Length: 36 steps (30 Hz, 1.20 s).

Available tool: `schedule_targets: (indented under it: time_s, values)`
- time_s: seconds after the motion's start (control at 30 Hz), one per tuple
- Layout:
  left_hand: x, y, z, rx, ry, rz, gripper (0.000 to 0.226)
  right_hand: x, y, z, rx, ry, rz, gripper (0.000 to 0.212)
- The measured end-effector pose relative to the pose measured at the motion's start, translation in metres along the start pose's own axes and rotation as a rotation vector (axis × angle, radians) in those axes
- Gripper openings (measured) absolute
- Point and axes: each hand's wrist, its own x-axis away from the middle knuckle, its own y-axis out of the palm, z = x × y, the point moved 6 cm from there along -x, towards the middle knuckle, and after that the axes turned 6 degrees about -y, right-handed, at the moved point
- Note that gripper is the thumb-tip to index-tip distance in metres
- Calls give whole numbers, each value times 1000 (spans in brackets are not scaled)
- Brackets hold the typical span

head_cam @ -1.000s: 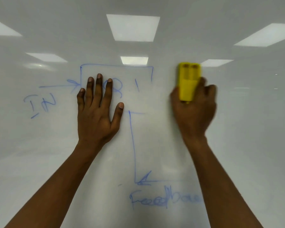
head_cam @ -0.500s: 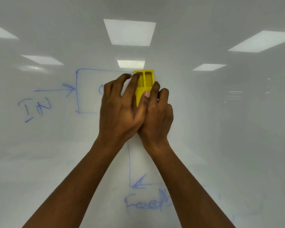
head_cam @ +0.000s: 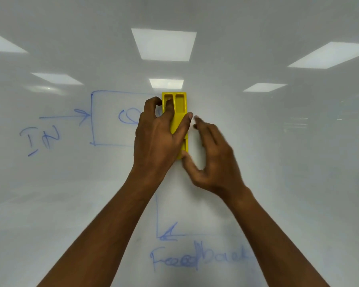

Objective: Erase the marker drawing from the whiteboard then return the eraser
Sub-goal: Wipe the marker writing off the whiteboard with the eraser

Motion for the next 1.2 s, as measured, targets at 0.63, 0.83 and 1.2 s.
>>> schedule_targets:
  time_s: [0.63,0.83,1.2]
  values:
    - [7,12,13,-245,90,260,65,-9,-21,81,401,102,179,61]
    - [-19,-38,-62,-185,-186,428,67,-7,-20,81,424,93,189,61]
    - [20,35,38,-259,294,254,65,-6,-21,80,460,89,185,63]
